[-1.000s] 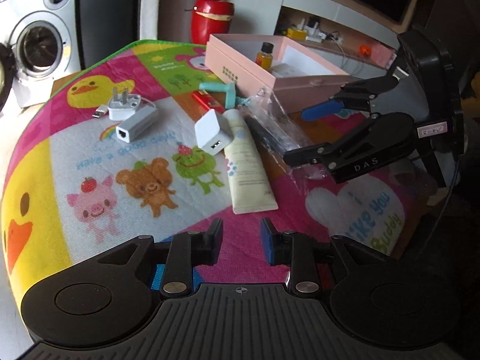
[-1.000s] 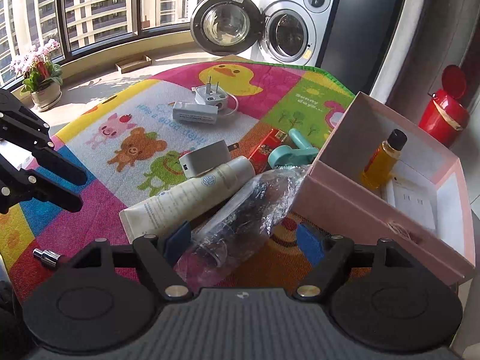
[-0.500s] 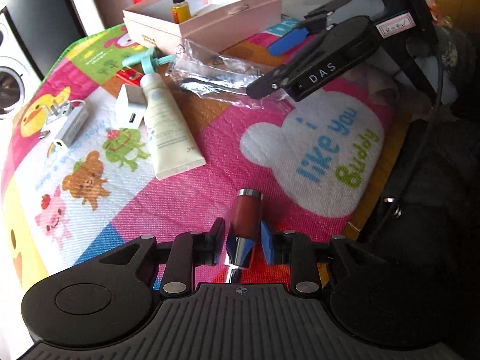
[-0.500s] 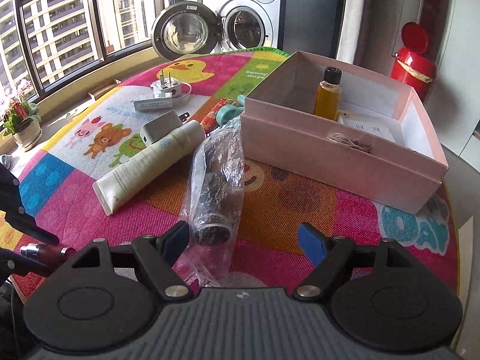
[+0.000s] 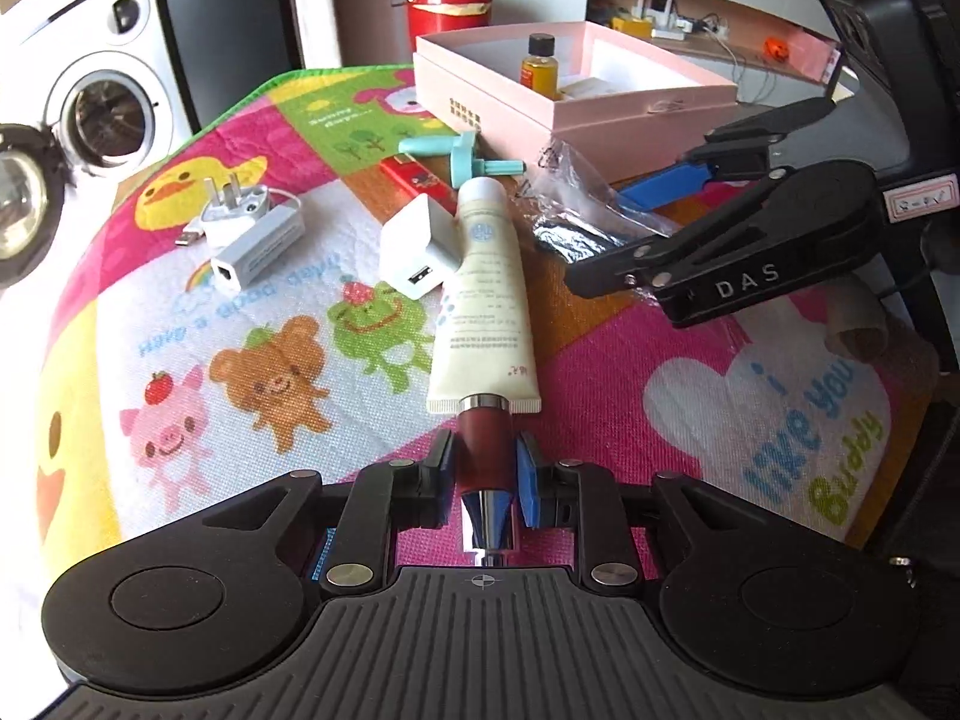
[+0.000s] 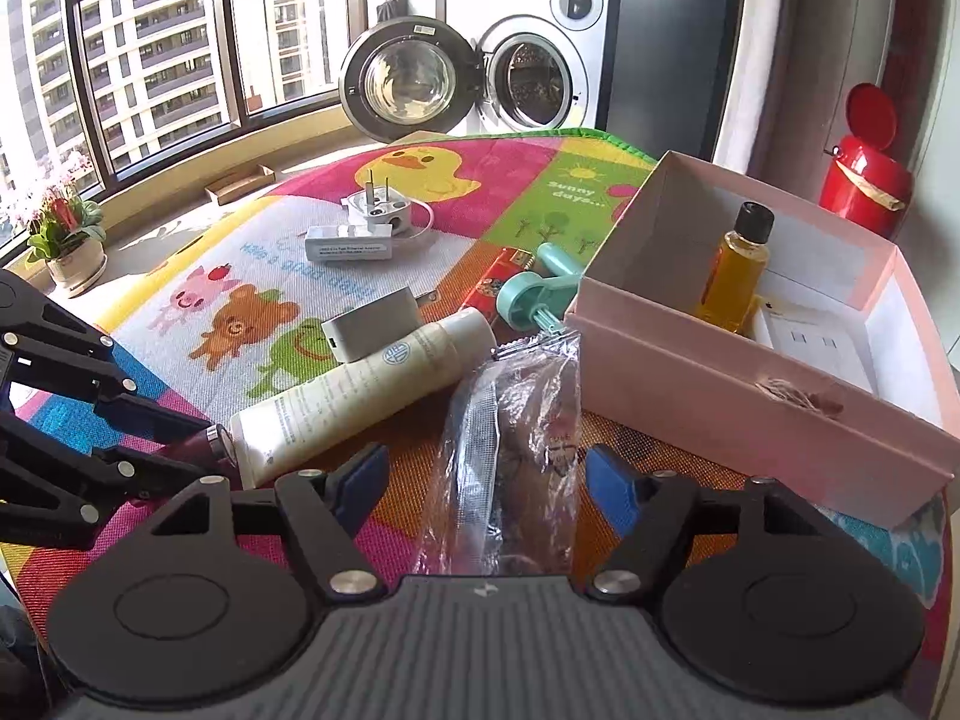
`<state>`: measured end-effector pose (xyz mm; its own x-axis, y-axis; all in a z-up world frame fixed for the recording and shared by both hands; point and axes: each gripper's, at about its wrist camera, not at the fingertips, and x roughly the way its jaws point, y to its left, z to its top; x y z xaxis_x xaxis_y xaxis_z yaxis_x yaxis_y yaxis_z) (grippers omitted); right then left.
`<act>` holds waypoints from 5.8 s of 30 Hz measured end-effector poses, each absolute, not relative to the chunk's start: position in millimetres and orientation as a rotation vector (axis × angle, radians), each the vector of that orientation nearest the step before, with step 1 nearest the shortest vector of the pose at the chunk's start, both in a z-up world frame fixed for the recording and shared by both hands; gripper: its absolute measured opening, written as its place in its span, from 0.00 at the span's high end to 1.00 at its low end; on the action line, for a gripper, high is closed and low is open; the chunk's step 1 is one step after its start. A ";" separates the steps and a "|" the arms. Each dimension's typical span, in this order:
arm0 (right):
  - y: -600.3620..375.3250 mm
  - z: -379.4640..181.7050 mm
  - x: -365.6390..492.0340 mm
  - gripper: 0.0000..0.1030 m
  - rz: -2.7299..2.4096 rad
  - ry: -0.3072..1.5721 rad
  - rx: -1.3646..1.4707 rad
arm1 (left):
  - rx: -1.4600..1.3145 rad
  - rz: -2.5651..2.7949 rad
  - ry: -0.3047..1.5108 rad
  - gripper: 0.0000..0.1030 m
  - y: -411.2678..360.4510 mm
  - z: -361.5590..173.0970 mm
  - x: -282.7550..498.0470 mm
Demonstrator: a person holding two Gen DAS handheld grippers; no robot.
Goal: Organize rigid objects
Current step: 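Carry the tube and plastic bag into the pink box and open both tools, then grasp the white cube charger with the left tool while the right tool grasps the white lotion tube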
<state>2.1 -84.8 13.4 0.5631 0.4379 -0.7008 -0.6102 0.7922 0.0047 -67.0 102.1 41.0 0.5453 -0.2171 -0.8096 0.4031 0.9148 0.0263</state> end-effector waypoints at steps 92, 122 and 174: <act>-176.1 35.4 17.0 0.31 0.434 0.665 -0.157 | -0.222 -0.255 0.769 0.76 113.3 54.9 6.1; -92.9 5.9 6.6 0.72 0.530 0.784 -0.083 | -0.295 -0.162 0.690 0.76 143.6 41.5 -19.3; -146.1 -14.3 -27.0 0.00 0.442 0.725 -0.105 | -0.084 -0.156 0.741 0.50 87.9 19.8 14.5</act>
<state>-27.0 -146.1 -14.3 0.6607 0.3544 -0.6617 -0.4262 0.9028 0.0579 14.5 87.9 19.8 0.7271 -0.1710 -0.6649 0.1119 0.9851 -0.1310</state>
